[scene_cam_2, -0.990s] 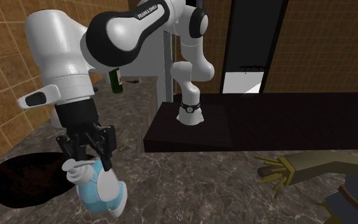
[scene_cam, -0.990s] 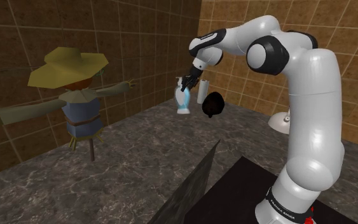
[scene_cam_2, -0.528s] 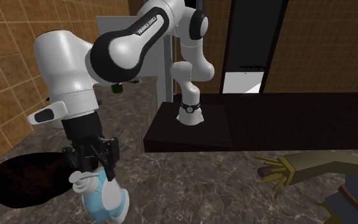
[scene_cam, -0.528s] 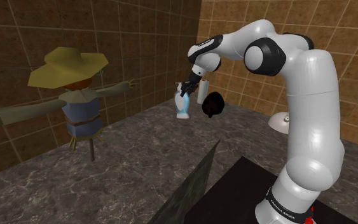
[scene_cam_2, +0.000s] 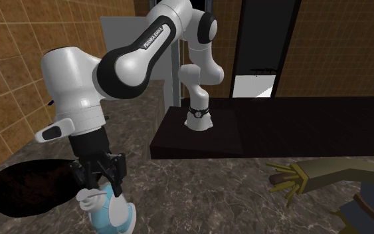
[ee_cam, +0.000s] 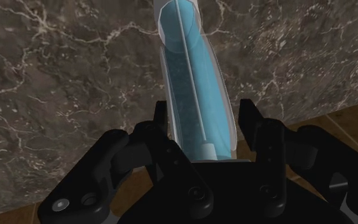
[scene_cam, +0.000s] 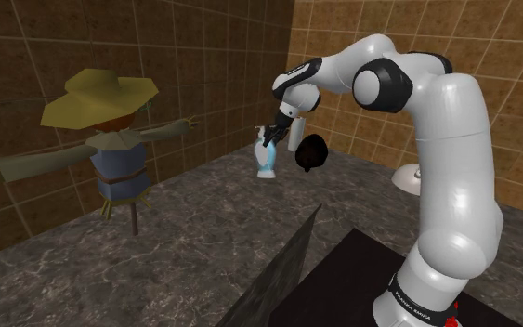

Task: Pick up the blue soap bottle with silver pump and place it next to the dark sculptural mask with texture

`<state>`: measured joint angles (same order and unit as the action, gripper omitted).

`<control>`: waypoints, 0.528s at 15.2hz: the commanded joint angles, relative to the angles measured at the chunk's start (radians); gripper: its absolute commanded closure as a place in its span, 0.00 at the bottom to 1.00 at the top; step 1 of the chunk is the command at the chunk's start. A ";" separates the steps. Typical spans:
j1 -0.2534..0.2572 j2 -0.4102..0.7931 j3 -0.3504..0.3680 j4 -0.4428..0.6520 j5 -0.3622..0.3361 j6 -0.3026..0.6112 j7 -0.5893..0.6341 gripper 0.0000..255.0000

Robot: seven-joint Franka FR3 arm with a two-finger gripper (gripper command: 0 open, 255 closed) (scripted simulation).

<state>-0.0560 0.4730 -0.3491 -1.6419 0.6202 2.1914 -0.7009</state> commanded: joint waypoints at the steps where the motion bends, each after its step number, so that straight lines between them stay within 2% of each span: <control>1: 0.000 0.001 0.000 -0.001 0.001 0.001 -0.001 1.00; 4: 0.000 0.001 0.000 -0.001 0.001 0.001 -0.001 1.00; 5: 0.000 0.002 0.000 0.000 0.001 0.001 -0.001 0.00; 8: 0.000 0.002 0.000 0.001 0.000 0.000 0.000 0.00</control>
<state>-0.0565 0.4753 -0.3488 -1.6405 0.6208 2.1915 -0.7012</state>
